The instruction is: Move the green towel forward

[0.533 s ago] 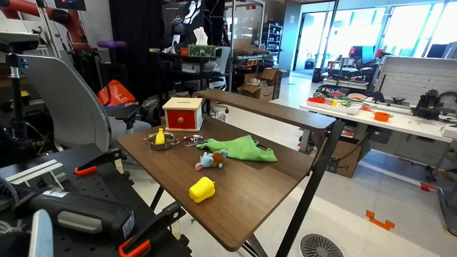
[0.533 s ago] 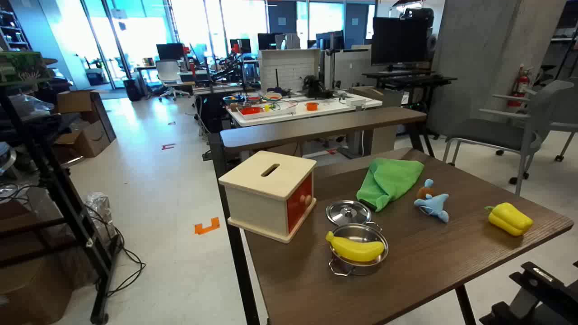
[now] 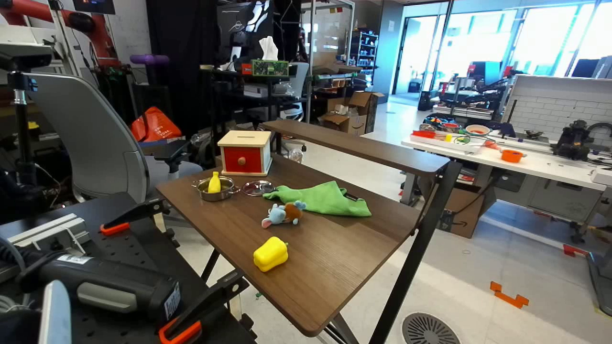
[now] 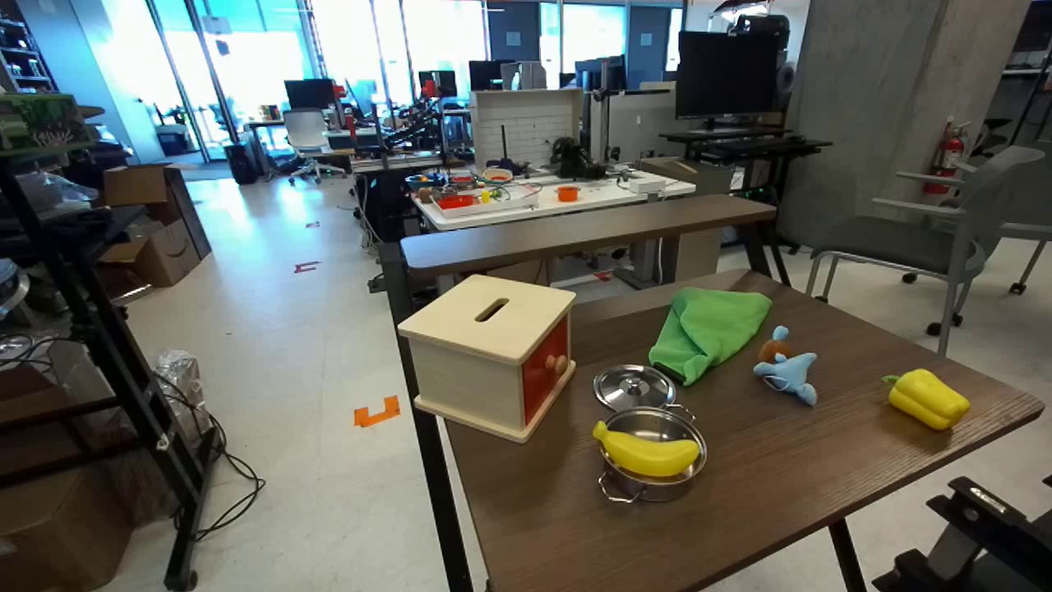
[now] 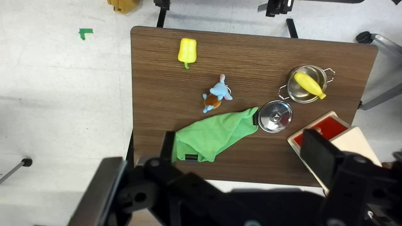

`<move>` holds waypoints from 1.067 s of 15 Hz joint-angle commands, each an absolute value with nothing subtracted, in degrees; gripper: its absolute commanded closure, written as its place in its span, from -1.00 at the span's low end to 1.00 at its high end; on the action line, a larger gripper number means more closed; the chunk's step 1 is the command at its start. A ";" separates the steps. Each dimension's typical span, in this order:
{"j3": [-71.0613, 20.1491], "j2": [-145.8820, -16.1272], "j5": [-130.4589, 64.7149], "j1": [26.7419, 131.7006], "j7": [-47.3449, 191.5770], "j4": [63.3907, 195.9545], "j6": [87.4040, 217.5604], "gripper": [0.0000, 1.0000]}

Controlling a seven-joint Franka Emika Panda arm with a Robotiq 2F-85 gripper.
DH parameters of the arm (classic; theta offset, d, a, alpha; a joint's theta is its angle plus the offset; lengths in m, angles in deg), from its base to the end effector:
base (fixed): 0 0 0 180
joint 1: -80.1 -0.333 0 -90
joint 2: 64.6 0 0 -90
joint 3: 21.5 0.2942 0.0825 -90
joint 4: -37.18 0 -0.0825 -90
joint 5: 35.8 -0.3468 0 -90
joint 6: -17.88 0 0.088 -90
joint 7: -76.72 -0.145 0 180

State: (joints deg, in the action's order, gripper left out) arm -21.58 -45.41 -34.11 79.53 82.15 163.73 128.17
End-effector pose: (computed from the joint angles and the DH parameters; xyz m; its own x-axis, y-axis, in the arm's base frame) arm 0.4322 0.0006 0.4730 0.9924 0.1133 0.0481 0.1118 -0.9932 0.0324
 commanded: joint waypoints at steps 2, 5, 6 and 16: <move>-21.13 -50.89 -32.73 79.62 80.48 162.26 132.42 -1.00; -20.92 -57.90 -32.40 79.39 81.08 161.66 140.04 -1.00; -20.77 -60.82 -32.13 79.35 81.16 161.26 142.59 -1.00; -20.10 -94.99 -29.43 77.53 81.11 140.33 155.31 -1.00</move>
State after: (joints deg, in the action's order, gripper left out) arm -20.35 -85.68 -30.09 78.44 81.40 150.90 156.44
